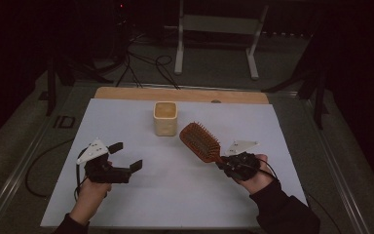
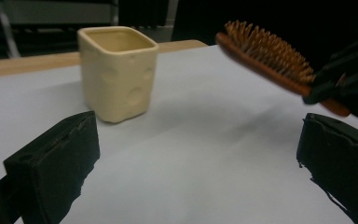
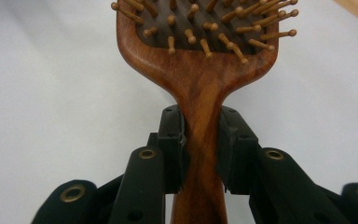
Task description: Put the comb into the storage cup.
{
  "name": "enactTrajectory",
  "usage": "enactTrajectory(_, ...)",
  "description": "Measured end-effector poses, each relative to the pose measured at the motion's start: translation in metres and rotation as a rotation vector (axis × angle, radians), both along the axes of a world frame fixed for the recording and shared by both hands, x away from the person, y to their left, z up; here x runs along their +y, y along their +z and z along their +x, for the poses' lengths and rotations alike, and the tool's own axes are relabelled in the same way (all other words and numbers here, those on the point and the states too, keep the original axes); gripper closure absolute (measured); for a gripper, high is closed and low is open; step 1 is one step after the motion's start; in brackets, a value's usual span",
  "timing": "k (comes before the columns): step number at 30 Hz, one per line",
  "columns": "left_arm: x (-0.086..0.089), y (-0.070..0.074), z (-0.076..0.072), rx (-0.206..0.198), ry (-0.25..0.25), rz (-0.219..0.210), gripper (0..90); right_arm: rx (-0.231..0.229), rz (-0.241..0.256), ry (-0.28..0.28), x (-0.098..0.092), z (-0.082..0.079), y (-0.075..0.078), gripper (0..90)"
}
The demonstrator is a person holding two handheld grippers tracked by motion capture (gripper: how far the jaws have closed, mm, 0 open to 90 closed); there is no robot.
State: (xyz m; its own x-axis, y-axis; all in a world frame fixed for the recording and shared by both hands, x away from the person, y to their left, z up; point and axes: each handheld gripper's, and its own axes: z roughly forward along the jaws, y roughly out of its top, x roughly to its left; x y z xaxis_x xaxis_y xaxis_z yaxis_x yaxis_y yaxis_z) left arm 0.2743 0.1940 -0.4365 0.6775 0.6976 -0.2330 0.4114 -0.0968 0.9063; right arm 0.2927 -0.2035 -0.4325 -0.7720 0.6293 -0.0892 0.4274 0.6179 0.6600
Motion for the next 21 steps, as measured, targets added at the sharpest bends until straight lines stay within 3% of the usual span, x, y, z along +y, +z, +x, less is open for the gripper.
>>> enactTrajectory(3, -0.012, 0.001, 0.006, 0.022, -0.016, -0.001, 0.0, 0.001, 0.003, 0.01, 0.004, 0.0, -0.002, 73.3)
enactTrajectory(5, -0.021, 0.003, 0.011, 0.039, 0.017, -0.007, 0.0, -0.006, -0.003, 0.018, 0.007, -0.001, -0.002, 73.3)
enactTrajectory(9, -0.033, 0.007, 0.02, 0.085, 0.01, -0.077, 0.0, -0.013, 0.002, 0.03, 0.012, -0.002, -0.002, 73.3)
enactTrajectory(12, -0.044, 0.01, 0.026, 0.101, 0.005, -0.095, 0.0, -0.016, 0.003, 0.042, 0.016, -0.003, -0.002, 73.3)
enactTrajectory(18, -0.062, 0.011, 0.035, 0.152, -0.012, -0.19, 0.0, -0.026, 0.008, 0.056, 0.022, -0.004, -0.002, 73.3)
enactTrajectory(21, -0.069, 0.01, 0.04, 0.196, -0.021, -0.236, 0.0, -0.036, 0.008, 0.06, 0.024, -0.005, -0.001, 73.3)
